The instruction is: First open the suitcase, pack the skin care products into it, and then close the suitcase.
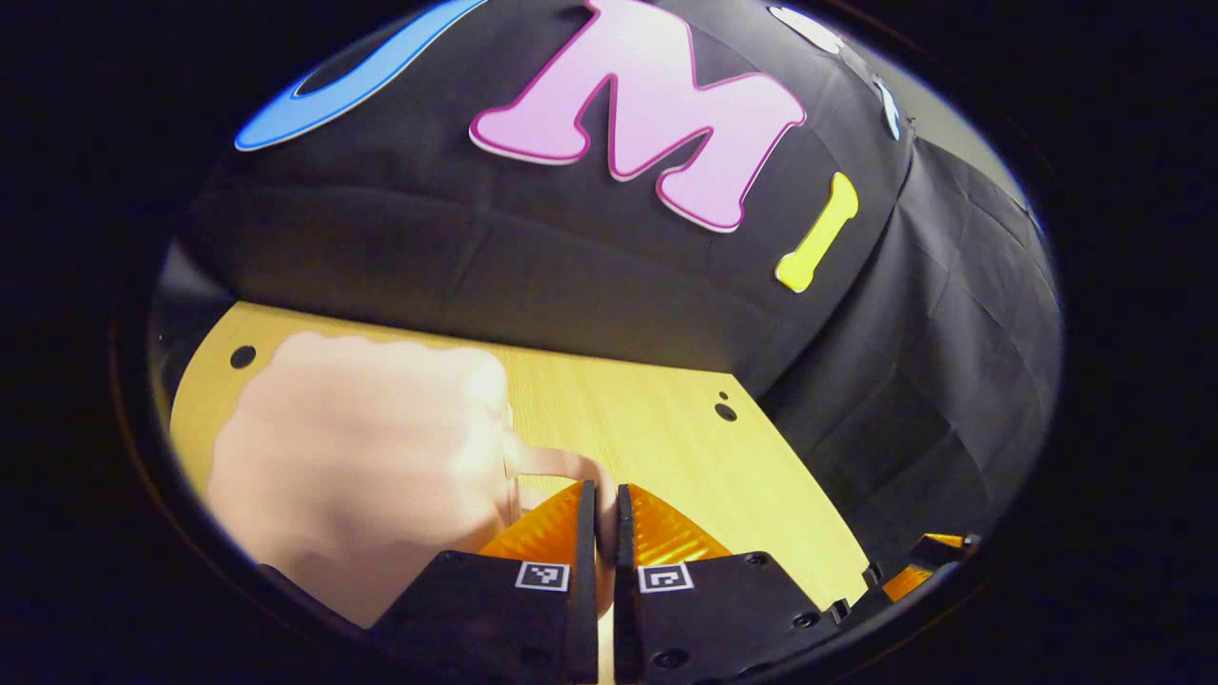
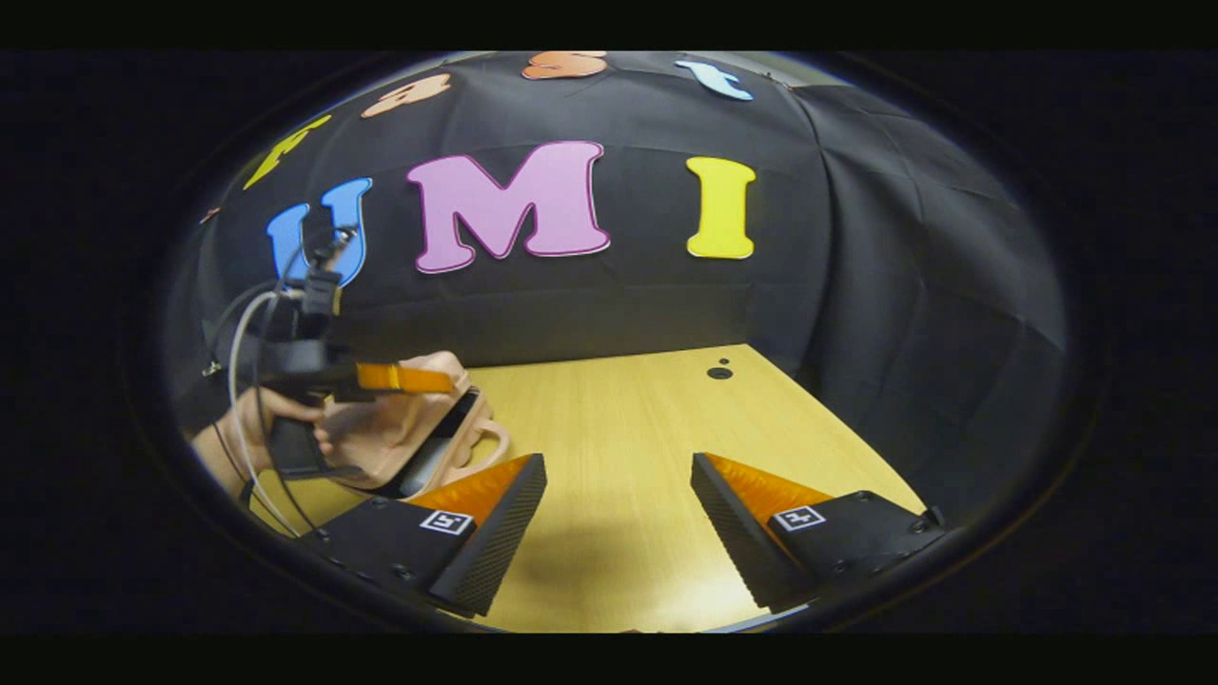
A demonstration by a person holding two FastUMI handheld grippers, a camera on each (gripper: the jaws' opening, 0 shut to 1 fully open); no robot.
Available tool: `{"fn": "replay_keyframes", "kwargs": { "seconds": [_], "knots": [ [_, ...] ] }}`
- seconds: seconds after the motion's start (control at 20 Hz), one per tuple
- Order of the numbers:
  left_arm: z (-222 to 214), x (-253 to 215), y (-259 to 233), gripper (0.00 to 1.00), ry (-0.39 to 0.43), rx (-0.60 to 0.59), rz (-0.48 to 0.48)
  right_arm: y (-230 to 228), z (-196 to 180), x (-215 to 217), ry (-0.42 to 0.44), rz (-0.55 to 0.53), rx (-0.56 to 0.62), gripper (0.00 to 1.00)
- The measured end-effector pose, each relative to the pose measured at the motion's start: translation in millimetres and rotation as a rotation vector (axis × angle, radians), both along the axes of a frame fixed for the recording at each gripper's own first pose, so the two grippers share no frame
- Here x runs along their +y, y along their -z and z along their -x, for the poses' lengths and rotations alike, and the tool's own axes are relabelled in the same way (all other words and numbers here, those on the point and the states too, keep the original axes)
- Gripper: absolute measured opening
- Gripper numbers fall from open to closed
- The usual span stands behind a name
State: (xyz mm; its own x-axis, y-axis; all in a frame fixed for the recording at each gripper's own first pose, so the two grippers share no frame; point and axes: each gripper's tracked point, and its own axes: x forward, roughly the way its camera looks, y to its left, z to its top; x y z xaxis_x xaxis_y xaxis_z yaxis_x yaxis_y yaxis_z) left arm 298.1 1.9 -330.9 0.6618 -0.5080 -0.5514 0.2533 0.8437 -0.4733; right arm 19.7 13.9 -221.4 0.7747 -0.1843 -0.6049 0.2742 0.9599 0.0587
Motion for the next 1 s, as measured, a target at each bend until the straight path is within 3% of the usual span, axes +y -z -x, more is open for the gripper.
{"fn": "replay_keyframes", "kwargs": {
  "seconds": [0.1,0.2,0.35,0.5,0.6,0.7,0.8,1.0],
  "knots": [
    [4,-15,18,0.13,-0.028,0.07,0.042,0,8,-7,-0.009,0.014,0.008,0.98],
    [3,-14,28,0.14,-0.057,0.084,0.024,-2,9,-9,-0.008,0.011,0.005,0.98],
    [13,-17,11,0.22,-0.063,0.093,0.075,-13,8,-8,-0.003,0.003,-0.019,0.98],
    [28,-12,-18,0.6,-0.081,0.058,0.144,-22,7,-2,-0.02,0.003,-0.032,0.98],
    [38,6,-35,0.78,-0.094,0.004,0.105,-36,3,1,-0.025,-0.003,-0.059,0.98],
    [51,23,-60,0.88,-0.108,-0.085,0.027,-51,1,5,-0.03,-0.011,-0.088,0.98],
    [65,38,-100,0.95,-0.126,-0.195,-0.041,-64,-1,7,-0.034,-0.02,-0.116,0.98],
    [101,68,-180,0.96,-0.209,-0.383,-0.086,-94,-4,11,-0.051,-0.034,-0.179,0.98]
  ]
}}
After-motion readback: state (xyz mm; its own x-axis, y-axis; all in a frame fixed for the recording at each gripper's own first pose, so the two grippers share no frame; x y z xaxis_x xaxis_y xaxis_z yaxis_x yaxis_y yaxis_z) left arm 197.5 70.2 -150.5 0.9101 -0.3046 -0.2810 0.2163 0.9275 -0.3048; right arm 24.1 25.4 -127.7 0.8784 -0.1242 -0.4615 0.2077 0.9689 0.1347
